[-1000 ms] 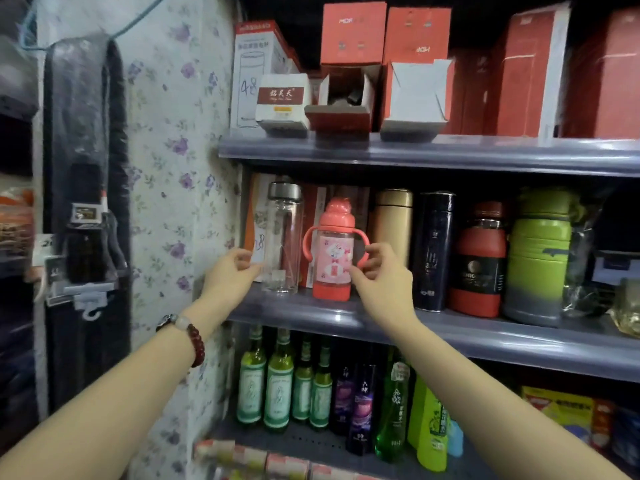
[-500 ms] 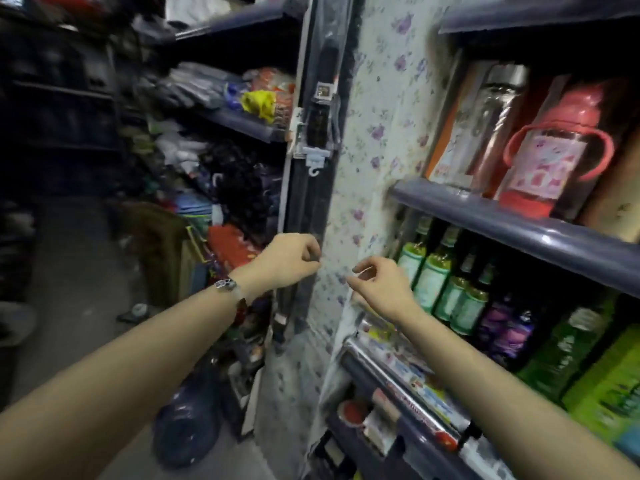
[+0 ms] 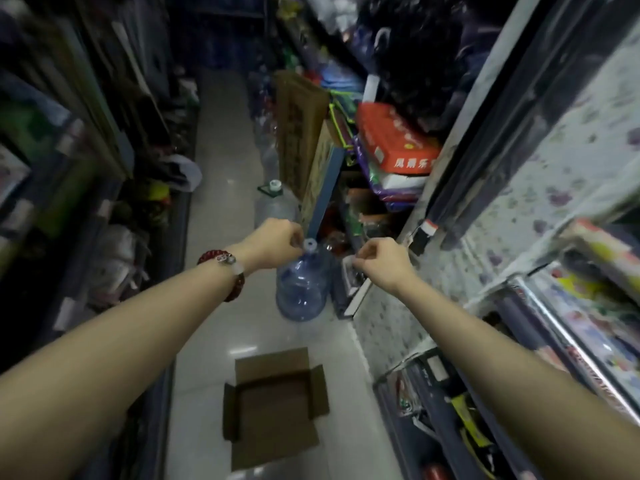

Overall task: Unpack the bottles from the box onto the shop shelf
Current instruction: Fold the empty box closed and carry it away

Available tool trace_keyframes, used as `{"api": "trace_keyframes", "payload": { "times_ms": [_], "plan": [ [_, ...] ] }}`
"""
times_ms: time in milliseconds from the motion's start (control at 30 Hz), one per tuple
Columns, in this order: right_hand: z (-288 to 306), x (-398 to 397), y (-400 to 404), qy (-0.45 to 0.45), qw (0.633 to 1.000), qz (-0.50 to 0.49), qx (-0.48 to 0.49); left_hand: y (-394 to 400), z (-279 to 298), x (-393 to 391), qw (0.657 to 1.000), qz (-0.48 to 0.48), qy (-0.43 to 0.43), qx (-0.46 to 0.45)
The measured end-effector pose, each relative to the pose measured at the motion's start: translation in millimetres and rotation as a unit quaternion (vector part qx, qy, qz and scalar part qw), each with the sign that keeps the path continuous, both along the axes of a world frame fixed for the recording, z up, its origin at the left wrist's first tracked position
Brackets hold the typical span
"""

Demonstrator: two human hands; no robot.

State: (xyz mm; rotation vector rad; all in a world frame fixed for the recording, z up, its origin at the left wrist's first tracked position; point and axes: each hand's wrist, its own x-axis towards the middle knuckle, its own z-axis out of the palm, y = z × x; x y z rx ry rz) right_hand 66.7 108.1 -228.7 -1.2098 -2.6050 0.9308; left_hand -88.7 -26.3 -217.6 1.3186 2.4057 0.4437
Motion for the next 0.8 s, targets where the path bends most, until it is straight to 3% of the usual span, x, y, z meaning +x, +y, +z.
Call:
{"api": "trace_keyframes", "payload": {
  "times_ms": [333,567,800],
  "plan": [
    [-166,-65,-15,-0.091,0.99,0.06,-0.085,-57,-174,-62,0.974,0.165,-0.136,-0.071],
    [-306,-99,-7,-0.095,0.981,0.123,-0.113,-83,-335,-79,0.954,0.237,-0.156,-0.093],
    [-465,-86,-16,-0.112,0.975,0.114,-0.155,-118,-481,-60,0.936,0.28,-0.169,-0.127]
  ]
}}
